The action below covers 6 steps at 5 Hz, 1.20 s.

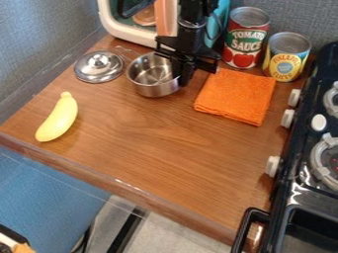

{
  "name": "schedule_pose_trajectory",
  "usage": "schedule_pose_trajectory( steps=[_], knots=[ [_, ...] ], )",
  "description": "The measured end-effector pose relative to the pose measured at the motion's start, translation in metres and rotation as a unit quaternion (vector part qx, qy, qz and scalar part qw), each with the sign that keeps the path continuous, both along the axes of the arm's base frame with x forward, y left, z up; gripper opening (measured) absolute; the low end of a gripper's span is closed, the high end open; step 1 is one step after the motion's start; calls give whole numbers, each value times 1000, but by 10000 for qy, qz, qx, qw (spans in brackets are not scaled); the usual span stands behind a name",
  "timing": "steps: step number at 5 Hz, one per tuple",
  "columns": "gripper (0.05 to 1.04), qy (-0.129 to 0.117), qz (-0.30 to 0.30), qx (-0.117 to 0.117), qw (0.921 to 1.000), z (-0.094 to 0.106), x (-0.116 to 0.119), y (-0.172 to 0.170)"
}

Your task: Moved the silver pan to the right side of the lid

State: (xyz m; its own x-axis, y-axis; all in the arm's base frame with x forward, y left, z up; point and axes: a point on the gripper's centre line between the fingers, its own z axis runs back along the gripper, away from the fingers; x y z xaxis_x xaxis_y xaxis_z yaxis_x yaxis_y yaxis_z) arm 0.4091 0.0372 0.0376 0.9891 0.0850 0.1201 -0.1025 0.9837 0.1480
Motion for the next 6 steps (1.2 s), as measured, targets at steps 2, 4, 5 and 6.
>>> schedule_pose_trajectory(
  steps=[2,4,5,6],
  knots=[
    [99,247,188,121,9994,-16,1,18],
    [548,327,-198,-81,9992,-18,-11,2],
    [849,53,-376,-114,9992,2,-14,-5],
    [1022,-40,-378,-63,9993,22,-15,3]
  ],
)
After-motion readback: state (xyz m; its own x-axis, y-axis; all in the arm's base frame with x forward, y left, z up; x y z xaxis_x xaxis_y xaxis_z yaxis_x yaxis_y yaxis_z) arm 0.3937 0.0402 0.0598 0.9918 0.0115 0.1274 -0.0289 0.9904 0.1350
